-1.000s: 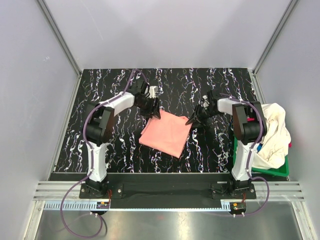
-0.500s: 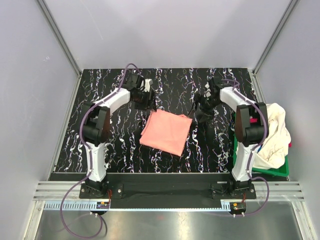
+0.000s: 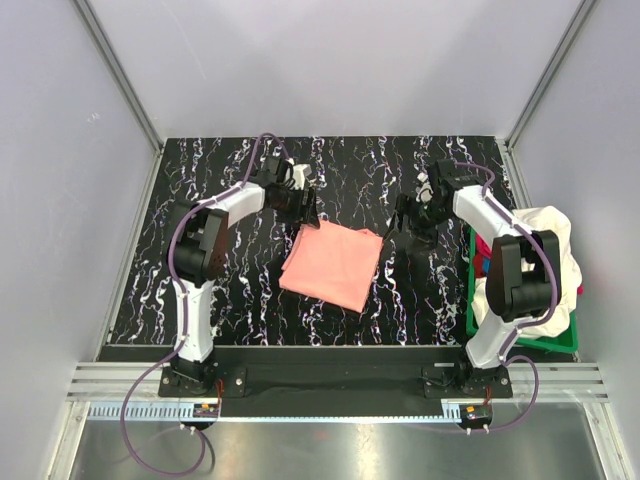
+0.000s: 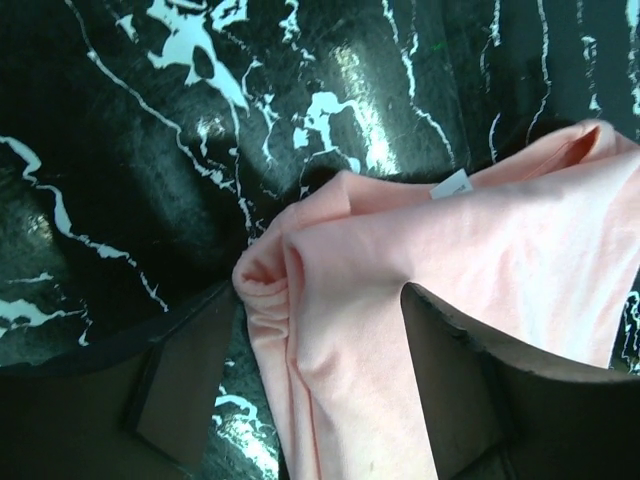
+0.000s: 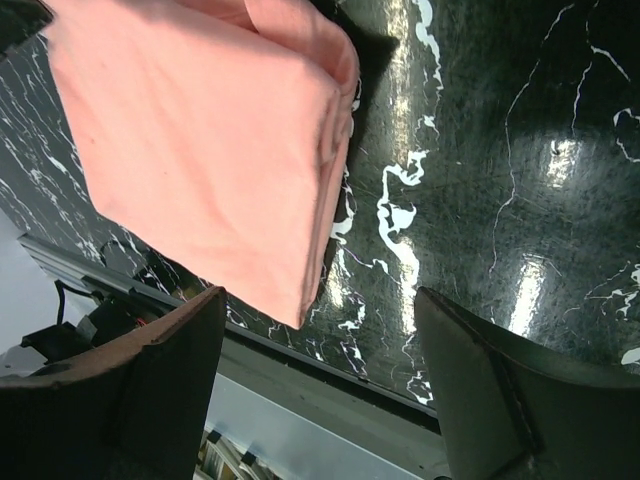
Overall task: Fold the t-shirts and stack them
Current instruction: Neatly place the folded tshirt to the corner
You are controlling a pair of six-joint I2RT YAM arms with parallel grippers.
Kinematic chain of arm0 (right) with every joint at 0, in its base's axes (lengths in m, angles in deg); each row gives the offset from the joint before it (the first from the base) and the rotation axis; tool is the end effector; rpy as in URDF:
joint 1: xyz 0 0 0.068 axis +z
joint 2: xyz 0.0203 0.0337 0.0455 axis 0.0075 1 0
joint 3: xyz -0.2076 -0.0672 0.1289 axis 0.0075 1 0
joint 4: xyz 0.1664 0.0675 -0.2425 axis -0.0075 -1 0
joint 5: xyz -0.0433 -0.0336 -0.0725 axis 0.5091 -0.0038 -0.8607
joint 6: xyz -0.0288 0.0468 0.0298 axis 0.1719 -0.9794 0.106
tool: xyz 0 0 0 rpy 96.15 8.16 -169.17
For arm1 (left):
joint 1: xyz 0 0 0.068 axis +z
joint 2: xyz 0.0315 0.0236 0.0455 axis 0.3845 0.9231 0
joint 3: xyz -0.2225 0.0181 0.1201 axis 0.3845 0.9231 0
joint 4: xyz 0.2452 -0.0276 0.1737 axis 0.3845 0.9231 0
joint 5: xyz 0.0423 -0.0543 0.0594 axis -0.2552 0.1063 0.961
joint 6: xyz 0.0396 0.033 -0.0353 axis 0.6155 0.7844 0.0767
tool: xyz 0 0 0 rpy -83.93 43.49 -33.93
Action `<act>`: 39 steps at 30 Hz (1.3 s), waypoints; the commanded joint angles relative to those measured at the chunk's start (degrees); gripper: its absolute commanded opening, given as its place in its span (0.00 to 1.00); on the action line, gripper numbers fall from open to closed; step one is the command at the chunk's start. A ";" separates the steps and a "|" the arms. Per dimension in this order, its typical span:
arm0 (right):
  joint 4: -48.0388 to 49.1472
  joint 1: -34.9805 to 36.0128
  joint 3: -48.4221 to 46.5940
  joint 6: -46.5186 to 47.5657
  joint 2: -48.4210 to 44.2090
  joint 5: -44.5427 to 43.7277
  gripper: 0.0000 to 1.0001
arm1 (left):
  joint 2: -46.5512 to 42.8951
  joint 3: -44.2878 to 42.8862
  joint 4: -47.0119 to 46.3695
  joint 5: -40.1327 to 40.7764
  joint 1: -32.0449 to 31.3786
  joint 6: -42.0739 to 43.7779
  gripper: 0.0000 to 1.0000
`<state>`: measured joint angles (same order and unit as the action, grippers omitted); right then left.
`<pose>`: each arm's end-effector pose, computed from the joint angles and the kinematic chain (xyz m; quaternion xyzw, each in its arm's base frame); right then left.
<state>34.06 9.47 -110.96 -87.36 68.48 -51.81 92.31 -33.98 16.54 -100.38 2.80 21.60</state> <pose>0.3764 0.0811 0.1751 0.0517 0.9624 0.2525 0.0862 0.4455 -0.1830 0.1106 0.1472 0.9280 -0.2793 0.1978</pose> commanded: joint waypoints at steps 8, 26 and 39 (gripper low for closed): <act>-0.51 -0.07 2.05 1.98 -5.63 1.60 0.82 | -0.51 6.00 -8.16 -2.96 -1.10 -4.66 0.45; -2.44 2.29 10.66 -1.45 -16.62 8.72 0.79 | -8.24 -1.81 4.93 18.11 5.92 8.41 0.00; -5.95 4.06 6.98 0.04 -9.16 6.35 0.79 | 8.96 -29.20 7.13 30.34 18.22 21.16 0.00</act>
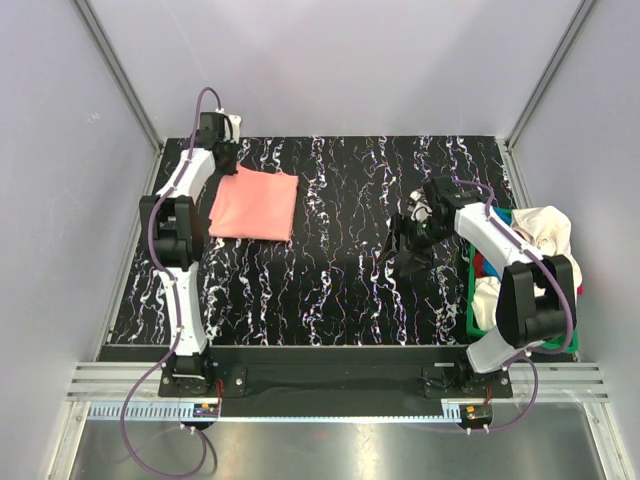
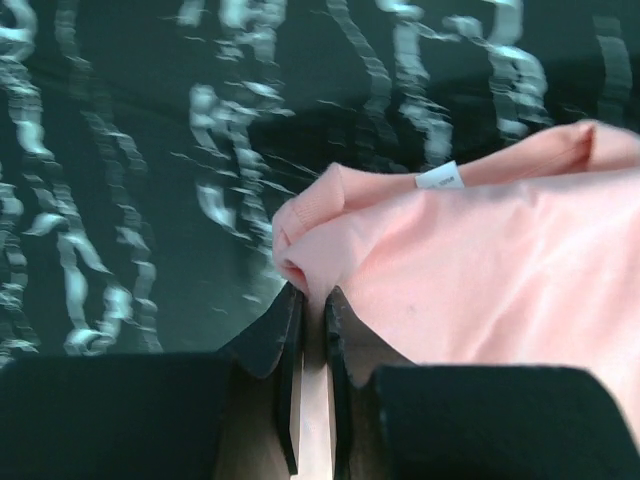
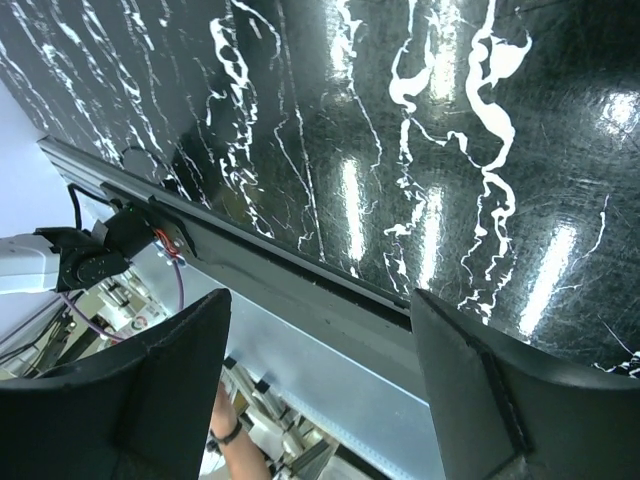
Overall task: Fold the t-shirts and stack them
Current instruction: Neatly place the folded tshirt to the corner
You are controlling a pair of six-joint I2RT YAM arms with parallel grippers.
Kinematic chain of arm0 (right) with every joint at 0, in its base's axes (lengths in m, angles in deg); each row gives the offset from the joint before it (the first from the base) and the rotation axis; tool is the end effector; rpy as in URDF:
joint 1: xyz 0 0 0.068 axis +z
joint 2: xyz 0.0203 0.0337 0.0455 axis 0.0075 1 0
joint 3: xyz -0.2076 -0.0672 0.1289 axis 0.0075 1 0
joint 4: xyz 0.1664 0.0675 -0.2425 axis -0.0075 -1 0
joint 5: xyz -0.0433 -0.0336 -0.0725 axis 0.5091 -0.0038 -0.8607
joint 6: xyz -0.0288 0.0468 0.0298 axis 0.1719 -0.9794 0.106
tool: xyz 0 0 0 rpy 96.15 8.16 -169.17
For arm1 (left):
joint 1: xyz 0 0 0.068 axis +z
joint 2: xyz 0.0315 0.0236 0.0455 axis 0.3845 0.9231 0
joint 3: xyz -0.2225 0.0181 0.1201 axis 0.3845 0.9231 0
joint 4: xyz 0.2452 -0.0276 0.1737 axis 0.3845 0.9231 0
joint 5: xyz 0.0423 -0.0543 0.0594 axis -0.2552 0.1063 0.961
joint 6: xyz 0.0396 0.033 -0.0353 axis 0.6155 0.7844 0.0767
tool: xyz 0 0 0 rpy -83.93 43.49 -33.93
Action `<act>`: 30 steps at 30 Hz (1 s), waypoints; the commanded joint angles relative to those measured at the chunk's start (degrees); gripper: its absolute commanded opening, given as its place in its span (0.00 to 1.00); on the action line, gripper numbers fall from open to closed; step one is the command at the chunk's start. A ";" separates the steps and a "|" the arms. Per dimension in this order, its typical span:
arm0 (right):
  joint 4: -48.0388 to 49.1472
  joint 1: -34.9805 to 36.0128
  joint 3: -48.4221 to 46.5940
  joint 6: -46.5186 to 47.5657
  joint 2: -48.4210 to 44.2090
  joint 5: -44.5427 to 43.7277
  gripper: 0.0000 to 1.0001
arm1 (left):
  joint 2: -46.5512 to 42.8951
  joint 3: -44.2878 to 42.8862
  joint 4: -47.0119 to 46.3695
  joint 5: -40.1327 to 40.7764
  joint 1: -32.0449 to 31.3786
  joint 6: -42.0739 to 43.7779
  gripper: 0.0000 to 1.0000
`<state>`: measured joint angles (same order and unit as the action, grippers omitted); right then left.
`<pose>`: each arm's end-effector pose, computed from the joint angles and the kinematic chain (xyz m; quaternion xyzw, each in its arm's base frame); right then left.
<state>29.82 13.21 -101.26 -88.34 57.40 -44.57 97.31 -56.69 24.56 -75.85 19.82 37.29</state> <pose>0.3187 0.0991 0.1873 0.0257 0.9507 0.3073 0.0333 0.5379 -0.0279 0.1945 0.0809 0.9334 -0.0050 0.3495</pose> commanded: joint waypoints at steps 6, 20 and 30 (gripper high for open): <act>-3.29 0.32 -6.42 1.64 7.28 -2.21 0.79 | 10.47 -17.15 -3.96 10.74 4.61 9.60 0.00; -5.32 0.32 -15.65 2.08 17.57 -3.17 0.80 | 16.90 -23.50 -21.36 9.87 9.55 17.25 0.00; -6.20 0.06 -17.50 3.22 20.21 -3.70 0.80 | 19.18 -23.67 -29.63 8.64 11.92 18.48 0.00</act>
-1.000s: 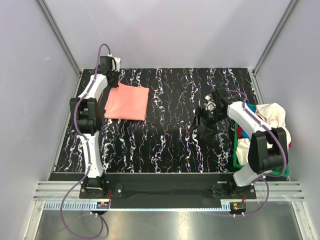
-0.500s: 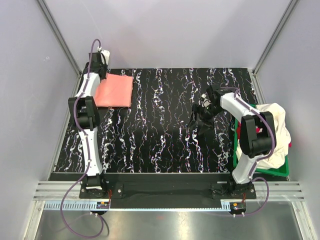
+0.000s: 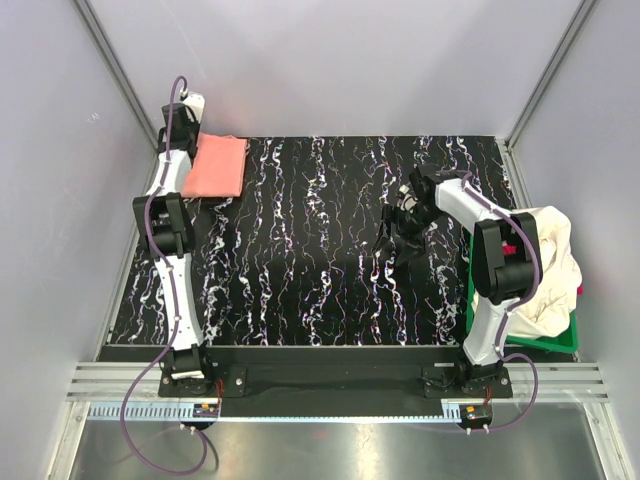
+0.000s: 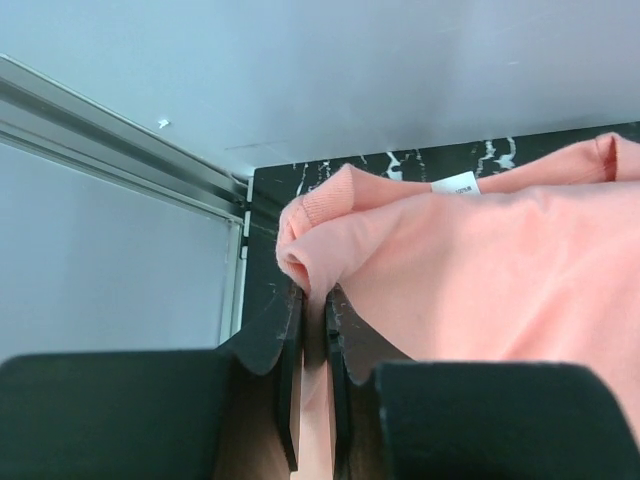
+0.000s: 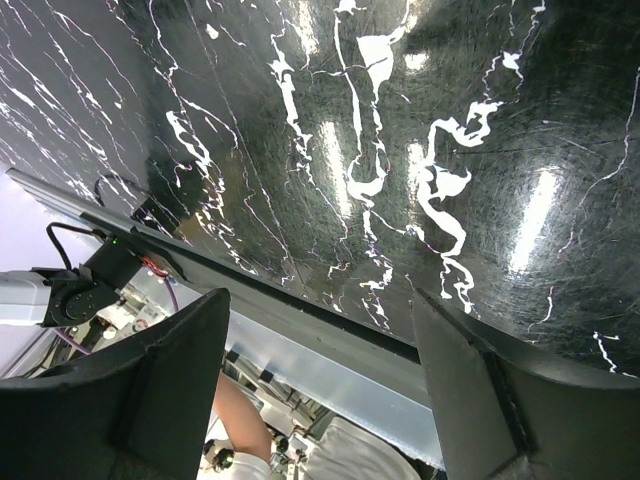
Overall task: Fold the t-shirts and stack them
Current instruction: Neatly place the folded tshirt to the corner, then reset both grippers
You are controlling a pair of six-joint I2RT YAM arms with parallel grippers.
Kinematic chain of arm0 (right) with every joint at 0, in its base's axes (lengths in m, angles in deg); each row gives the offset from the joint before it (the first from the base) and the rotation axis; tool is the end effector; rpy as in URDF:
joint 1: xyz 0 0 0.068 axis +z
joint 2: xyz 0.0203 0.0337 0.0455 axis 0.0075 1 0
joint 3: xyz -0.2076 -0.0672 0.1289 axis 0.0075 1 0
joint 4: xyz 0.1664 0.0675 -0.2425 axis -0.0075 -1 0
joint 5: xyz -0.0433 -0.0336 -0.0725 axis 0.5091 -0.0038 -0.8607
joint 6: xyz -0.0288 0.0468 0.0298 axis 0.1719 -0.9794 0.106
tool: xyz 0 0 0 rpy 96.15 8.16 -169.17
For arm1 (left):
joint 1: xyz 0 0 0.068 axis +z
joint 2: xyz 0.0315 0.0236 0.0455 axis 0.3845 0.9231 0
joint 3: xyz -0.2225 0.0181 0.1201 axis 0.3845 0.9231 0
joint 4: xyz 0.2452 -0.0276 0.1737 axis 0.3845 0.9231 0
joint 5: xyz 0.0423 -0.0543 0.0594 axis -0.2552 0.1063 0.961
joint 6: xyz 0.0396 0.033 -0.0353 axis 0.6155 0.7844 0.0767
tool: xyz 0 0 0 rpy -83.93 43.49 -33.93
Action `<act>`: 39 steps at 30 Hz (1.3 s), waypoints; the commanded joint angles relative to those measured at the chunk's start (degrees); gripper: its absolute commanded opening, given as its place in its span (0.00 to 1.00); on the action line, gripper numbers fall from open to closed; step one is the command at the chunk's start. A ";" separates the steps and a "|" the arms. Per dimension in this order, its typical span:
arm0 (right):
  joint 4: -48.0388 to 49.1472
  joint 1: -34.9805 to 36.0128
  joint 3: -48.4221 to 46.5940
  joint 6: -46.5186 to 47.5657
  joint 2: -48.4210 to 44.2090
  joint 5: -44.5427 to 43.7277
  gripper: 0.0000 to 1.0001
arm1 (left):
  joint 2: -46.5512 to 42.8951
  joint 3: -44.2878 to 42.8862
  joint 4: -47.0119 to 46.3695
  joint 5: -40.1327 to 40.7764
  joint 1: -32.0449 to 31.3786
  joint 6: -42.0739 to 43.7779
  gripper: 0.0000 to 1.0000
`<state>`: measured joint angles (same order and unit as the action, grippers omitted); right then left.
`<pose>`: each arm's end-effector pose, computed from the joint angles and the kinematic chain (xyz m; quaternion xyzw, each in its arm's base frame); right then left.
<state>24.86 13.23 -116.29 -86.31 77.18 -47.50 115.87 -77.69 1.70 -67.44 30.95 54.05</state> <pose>0.3756 0.1100 0.1459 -0.0345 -0.9635 -0.2634 0.0330 0.6179 0.0960 0.1932 0.0774 0.8335 0.1933 0.5118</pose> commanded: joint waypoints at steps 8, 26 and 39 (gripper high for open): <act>-1.50 -0.67 -3.87 1.54 2.63 -0.25 0.81 | 1.94 -2.05 -9.93 3.11 1.24 1.63 0.00; -1.50 -1.81 1.31 0.49 -5.62 0.36 0.82 | -14.02 10.10 -15.27 2.86 -1.03 -9.25 0.95; 2.54 -3.04 21.15 -6.19 -39.36 5.38 0.86 | -54.19 52.06 -1.41 -13.21 -24.56 -39.37 0.99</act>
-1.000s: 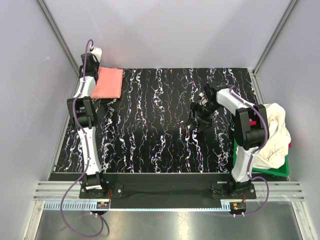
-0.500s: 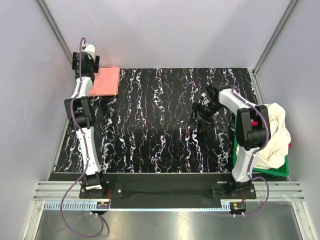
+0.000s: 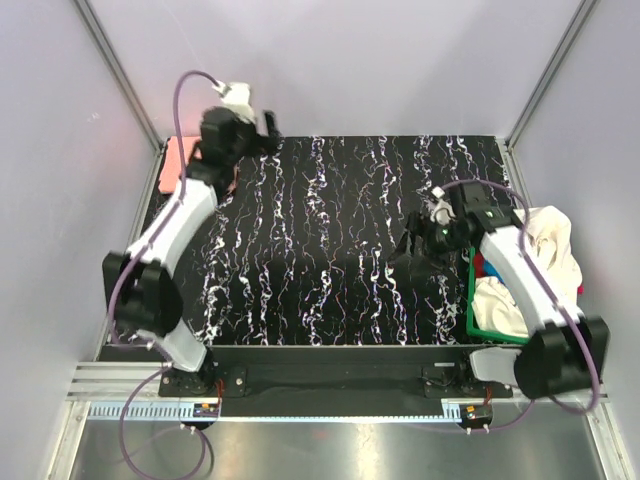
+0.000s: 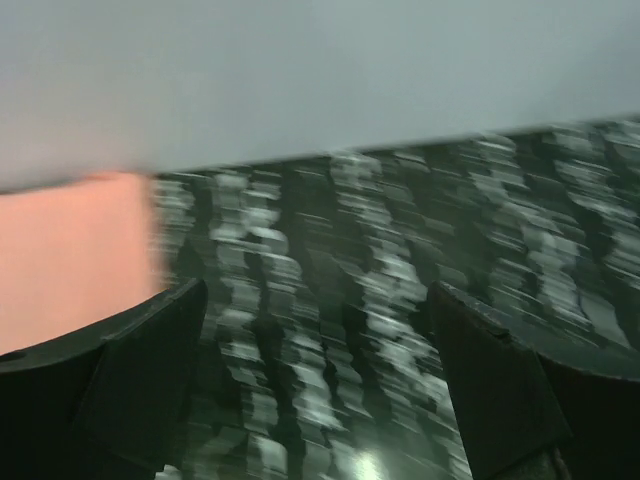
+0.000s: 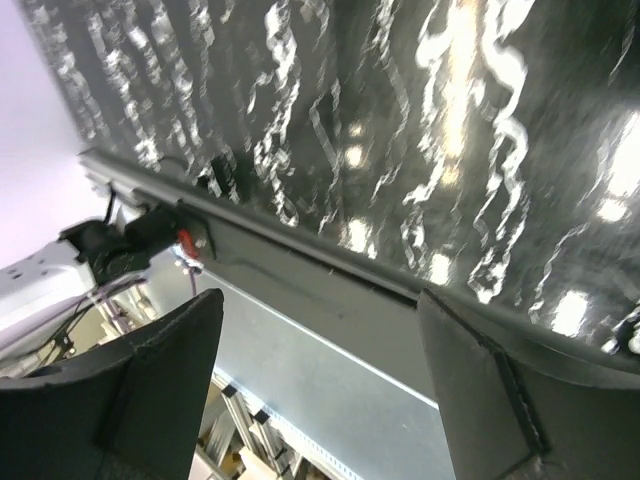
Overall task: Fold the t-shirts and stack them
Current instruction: Reset both grippers
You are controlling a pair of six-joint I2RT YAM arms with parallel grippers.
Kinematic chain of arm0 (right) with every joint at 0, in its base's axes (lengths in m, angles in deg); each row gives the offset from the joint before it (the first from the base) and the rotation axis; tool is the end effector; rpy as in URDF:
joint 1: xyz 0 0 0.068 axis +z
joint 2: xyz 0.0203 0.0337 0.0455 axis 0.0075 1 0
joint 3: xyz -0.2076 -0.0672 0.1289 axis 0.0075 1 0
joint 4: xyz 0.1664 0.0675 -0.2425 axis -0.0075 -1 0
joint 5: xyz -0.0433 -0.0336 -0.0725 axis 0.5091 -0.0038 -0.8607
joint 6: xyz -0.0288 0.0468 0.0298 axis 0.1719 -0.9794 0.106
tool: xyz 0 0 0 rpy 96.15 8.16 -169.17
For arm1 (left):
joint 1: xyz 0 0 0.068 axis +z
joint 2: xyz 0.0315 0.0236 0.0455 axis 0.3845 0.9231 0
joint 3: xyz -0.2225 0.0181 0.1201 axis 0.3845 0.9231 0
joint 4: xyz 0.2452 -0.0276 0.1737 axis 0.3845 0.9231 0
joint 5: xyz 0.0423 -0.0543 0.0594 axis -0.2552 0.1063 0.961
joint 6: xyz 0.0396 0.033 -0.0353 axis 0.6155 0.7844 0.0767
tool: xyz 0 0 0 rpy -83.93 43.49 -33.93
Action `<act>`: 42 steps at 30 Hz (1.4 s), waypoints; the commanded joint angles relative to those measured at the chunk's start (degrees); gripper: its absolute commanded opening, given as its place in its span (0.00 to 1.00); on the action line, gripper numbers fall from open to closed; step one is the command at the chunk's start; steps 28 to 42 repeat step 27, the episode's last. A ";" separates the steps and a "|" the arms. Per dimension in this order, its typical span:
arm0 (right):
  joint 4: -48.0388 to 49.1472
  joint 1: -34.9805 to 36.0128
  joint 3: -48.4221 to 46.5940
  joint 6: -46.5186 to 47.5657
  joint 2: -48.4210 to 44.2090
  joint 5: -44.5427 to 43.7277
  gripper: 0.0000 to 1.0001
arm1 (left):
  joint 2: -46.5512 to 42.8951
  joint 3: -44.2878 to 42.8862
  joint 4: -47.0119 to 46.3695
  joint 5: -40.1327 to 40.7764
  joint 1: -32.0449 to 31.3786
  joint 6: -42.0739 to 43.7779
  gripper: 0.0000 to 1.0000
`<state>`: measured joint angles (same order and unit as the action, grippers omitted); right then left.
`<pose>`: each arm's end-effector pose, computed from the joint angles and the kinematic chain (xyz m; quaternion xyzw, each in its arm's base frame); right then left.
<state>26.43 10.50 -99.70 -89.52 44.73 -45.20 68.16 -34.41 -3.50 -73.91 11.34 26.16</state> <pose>0.2910 0.0778 0.2418 0.0391 0.9425 0.3162 0.1012 0.4549 -0.0907 0.3382 0.0450 0.7878 -0.0856 0.6083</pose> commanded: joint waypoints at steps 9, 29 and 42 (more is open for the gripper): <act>-0.88 -0.40 14.69 -8.77 -31.07 1.94 1.00 | -31.97 45.17 -7.43 -16.25 -28.09 -36.26 0.99; 3.33 -0.57 40.02 -30.67 -75.47 10.97 1.00 | -101.36 91.95 -28.84 -11.58 -38.92 -74.60 0.99; 3.33 -0.57 40.02 -30.67 -75.47 10.97 1.00 | -101.36 91.95 -28.84 -11.58 -38.92 -74.60 0.99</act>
